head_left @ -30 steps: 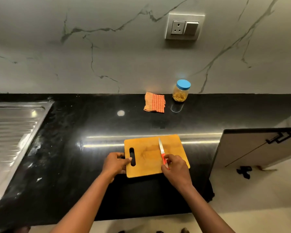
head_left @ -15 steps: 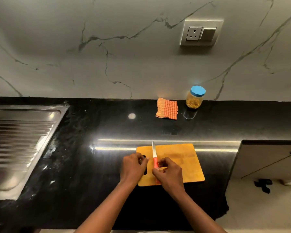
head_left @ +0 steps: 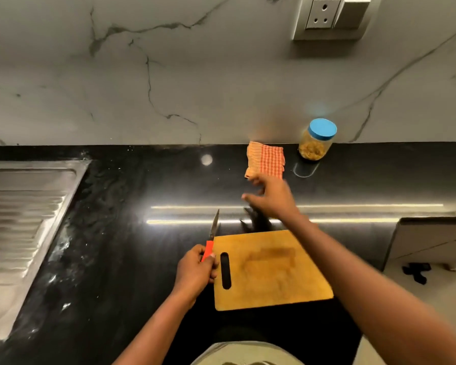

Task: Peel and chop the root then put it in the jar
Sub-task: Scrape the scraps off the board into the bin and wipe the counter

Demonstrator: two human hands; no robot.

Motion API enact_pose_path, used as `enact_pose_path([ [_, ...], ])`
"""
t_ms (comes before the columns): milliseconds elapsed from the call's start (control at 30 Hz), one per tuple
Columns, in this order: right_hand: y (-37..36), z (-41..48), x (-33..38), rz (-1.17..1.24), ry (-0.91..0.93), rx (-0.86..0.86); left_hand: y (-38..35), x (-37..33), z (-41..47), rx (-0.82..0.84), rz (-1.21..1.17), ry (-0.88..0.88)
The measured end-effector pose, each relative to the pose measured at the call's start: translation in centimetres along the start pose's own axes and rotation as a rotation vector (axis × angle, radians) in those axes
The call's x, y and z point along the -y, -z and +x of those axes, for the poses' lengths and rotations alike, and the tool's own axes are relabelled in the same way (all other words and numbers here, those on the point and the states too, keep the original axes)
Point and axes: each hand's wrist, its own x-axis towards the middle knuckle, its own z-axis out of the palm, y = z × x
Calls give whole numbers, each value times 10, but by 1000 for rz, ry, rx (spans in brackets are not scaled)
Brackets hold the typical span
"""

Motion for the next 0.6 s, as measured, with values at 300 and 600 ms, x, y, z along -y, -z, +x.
enact_pose_path([
  [300,-7,136,-33,-582,-159,159,-10,3,9,-69,383,-186],
  [600,-9,143,-51,-561,-92,32,-12,2,20,-146,553,-176],
])
